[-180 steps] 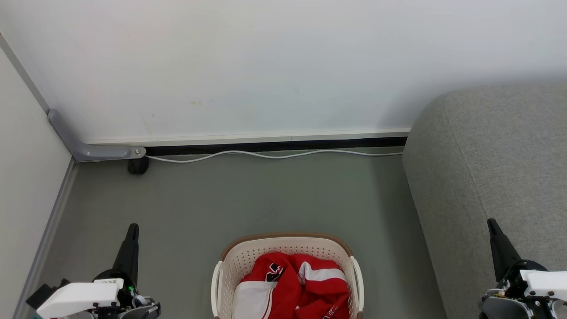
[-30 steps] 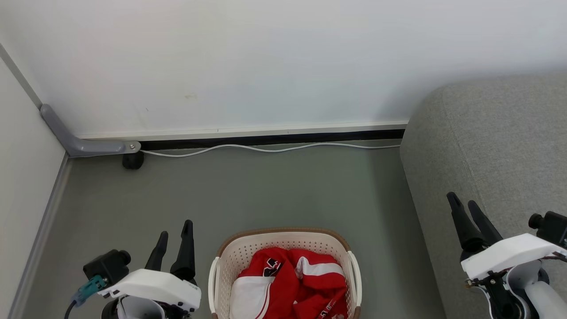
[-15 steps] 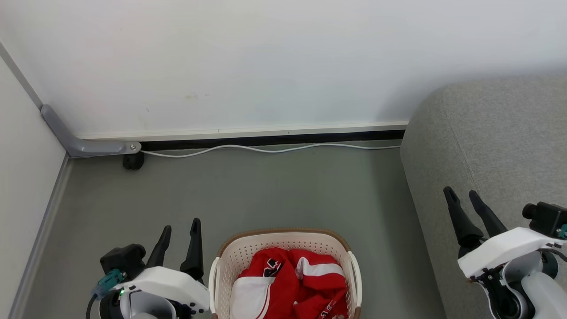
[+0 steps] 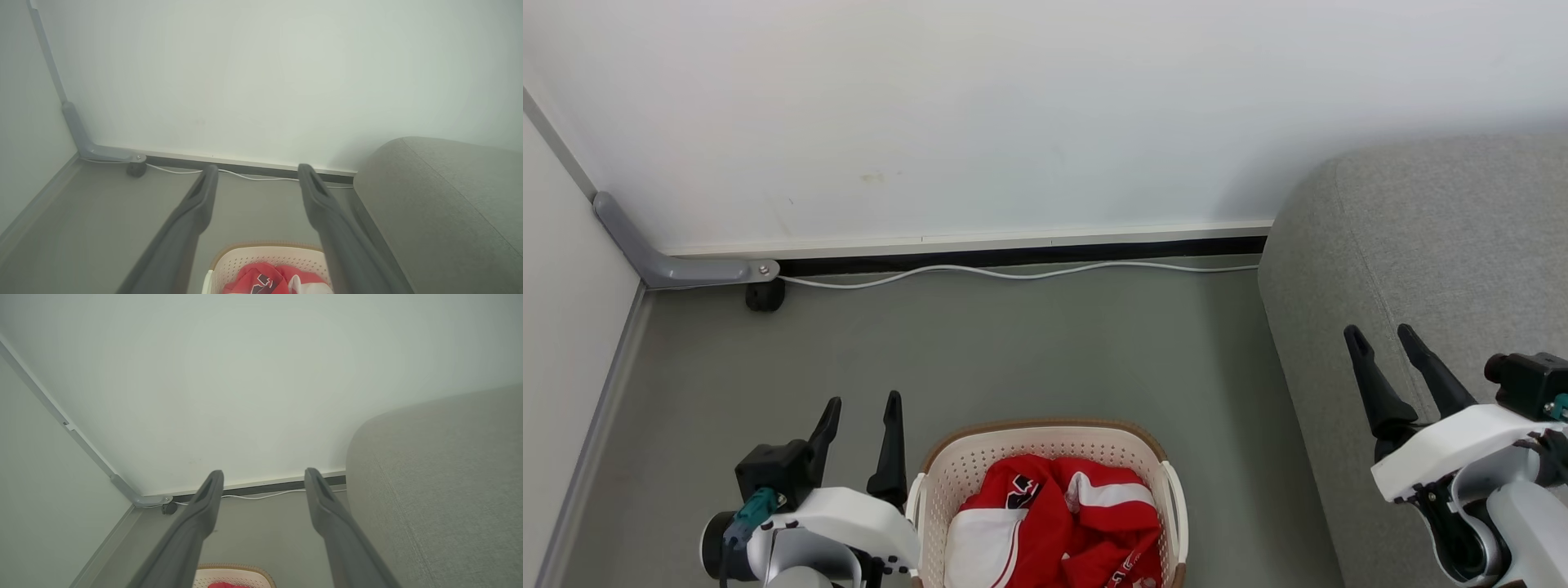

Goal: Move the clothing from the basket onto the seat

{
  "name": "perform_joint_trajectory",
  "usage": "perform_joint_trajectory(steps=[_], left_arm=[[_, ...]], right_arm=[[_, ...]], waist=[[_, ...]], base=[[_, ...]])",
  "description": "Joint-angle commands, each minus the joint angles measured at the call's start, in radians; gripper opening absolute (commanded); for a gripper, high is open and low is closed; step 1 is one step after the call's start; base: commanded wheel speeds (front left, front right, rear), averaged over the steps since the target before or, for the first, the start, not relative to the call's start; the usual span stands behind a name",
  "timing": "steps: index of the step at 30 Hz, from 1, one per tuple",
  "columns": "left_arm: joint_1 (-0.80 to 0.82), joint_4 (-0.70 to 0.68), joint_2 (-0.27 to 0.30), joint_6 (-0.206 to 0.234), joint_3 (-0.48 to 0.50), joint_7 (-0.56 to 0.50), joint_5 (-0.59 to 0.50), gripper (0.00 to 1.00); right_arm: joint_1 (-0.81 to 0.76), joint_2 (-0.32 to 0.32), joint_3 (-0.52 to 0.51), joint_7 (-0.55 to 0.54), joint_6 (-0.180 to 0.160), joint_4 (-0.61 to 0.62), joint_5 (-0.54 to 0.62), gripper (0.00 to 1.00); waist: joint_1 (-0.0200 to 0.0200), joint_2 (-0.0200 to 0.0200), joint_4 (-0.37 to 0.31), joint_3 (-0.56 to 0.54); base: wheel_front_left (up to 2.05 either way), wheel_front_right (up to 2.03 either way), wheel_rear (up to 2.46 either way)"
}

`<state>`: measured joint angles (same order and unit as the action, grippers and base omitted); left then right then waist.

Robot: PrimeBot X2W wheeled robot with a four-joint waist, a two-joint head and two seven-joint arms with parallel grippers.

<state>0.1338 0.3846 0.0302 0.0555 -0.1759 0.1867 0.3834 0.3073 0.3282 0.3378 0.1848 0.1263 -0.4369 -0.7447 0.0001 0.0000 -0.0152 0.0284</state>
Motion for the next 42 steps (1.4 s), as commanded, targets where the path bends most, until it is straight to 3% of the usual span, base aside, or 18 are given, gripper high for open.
perform_joint_trajectory(steps=[1, 20, 42], left_arm=[[0.067, -0.028, 0.015, 0.014, 0.018, 0.019, -0.044, 1.00], [0.095, -0.037, 0.020, 0.086, 0.000, 0.074, -0.222, 1.00], [0.103, -0.054, 0.020, 0.118, -0.033, 0.075, -0.185, 1.00]], right_arm=[[0.042, 0.029, 0.021, 0.021, 0.004, 0.016, 0.034, 1.00], [0.089, 0.062, 0.006, 0.076, 0.004, -0.022, 0.214, 1.00], [0.090, 0.061, -0.070, 0.077, 0.004, 0.021, 0.227, 1.00]], waist=[[0.0000, 0.0000, 0.000, 0.001], [-0.0001, 0.0000, -0.003, 0.013], [-0.0001, 0.0000, -0.001, 0.071]], base=[[0.00, 0.00, 0.00], [0.00, 0.00, 0.00], [0.00, 0.00, 0.00]])
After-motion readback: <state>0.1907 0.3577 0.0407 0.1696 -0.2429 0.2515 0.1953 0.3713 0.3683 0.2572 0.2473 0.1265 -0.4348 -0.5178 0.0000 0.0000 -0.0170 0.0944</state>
